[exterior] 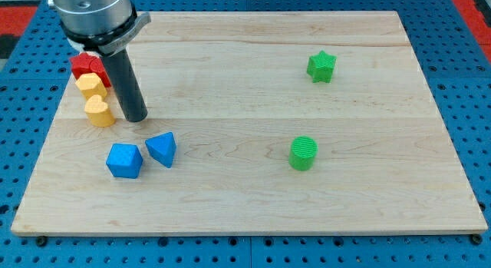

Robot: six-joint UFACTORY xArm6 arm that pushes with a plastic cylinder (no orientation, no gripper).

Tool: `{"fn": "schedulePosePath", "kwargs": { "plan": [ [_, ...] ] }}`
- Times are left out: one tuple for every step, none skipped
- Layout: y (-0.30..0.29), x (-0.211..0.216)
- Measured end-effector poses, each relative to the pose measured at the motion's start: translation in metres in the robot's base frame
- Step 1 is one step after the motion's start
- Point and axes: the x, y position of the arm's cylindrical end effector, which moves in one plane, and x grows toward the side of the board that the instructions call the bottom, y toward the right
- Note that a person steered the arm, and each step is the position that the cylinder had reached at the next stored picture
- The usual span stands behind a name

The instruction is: Slide the yellow hexagon towards down

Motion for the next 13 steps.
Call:
{"fn": "schedulePosePath", "kwargs": {
  "plan": [
    [-0.023,0.018],
    [-0.053,0.042],
    [-0.102,0.055],
    [-0.137,0.034],
    [-0.137,0.007],
    [-0.137,-0.044],
    [-0.135,-0.085],
    [-0.115,-0.092],
    [-0.082,-0.078],
    [-0.044,-0.053],
    [-0.015,-0.026],
    [0.002,-0.008],
    [0.005,0.006]
  ]
}}
